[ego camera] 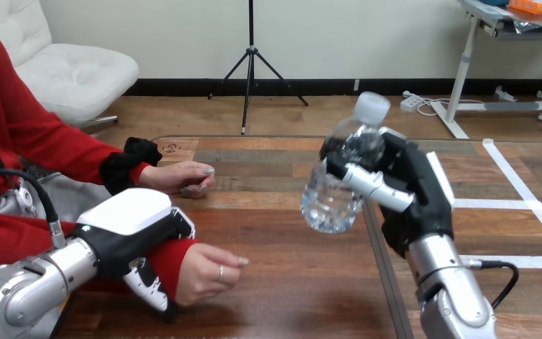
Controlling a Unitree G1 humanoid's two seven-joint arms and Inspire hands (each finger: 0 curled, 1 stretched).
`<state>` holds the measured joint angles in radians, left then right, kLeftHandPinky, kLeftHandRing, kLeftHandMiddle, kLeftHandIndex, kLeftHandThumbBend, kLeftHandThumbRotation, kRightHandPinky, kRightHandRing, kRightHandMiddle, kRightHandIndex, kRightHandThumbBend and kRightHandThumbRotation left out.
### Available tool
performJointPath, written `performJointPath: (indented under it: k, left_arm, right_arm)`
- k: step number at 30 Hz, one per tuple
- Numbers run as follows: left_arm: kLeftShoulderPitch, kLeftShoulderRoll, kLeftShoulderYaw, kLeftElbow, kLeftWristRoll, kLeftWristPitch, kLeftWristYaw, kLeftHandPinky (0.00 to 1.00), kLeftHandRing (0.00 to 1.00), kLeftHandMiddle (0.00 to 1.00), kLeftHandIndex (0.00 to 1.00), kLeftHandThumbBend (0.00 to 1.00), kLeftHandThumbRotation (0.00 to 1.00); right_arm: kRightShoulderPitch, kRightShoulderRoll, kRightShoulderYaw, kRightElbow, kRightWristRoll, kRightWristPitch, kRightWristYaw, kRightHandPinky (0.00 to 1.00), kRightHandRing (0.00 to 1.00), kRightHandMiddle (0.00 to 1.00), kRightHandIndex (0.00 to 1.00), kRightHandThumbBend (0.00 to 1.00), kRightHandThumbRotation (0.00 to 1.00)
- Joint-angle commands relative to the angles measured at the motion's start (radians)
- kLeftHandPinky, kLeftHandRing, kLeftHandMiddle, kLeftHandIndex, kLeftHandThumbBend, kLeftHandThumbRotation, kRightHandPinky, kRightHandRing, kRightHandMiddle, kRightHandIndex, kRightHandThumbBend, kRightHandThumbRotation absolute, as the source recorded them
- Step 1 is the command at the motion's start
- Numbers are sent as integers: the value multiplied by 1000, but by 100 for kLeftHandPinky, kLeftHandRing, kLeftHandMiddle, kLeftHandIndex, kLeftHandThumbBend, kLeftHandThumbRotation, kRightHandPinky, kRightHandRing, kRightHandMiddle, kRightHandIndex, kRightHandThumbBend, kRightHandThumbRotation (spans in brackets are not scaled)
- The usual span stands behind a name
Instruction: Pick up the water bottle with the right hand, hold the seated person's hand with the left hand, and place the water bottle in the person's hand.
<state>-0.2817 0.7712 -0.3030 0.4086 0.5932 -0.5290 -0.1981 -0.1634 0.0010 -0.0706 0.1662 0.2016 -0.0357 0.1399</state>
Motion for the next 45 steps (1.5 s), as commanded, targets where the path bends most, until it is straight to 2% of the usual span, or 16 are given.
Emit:
performJointPath:
  k: [1, 9, 12, 18, 36, 42, 45]
  left_arm:
    - [-53, -12, 72, -139, -67, 8, -8, 33, 34, 39, 40, 99, 0]
    - [-51, -23, 93, -205, -107, 45, -36, 29, 33, 38, 40, 100, 0]
    - [-57, -27, 98, -211, -116, 29, -27, 30, 33, 38, 40, 100, 0]
    - [-64, -32, 107, -250, -132, 50, -52, 31, 33, 38, 40, 100, 0]
    - [-114, -68, 128, -275, -165, 13, -63, 30, 33, 38, 39, 100, 0]
    - [-128, -75, 129, -289, -164, 17, -74, 30, 33, 38, 39, 100, 0]
    - [-132, -77, 129, -299, -156, 22, -75, 30, 33, 38, 39, 100, 0]
  right_arm:
    - [-95, 23, 6, 32, -4, -79, 8, 38, 38, 41, 40, 86, 0]
    - [-102, 22, 23, 97, -53, -136, -8, 40, 39, 41, 40, 87, 0]
    - [-105, 25, 26, 122, -62, -155, -9, 41, 40, 41, 40, 86, 0]
    - [-109, 36, 35, 162, -78, -181, -16, 41, 40, 41, 40, 86, 0]
    - [-132, 71, 70, 304, -158, -274, -49, 40, 41, 42, 40, 85, 0]
    - [-144, 88, 78, 353, -173, -304, -63, 40, 41, 42, 40, 85, 0]
    - [-154, 91, 89, 376, -200, -314, -84, 39, 41, 42, 40, 85, 0]
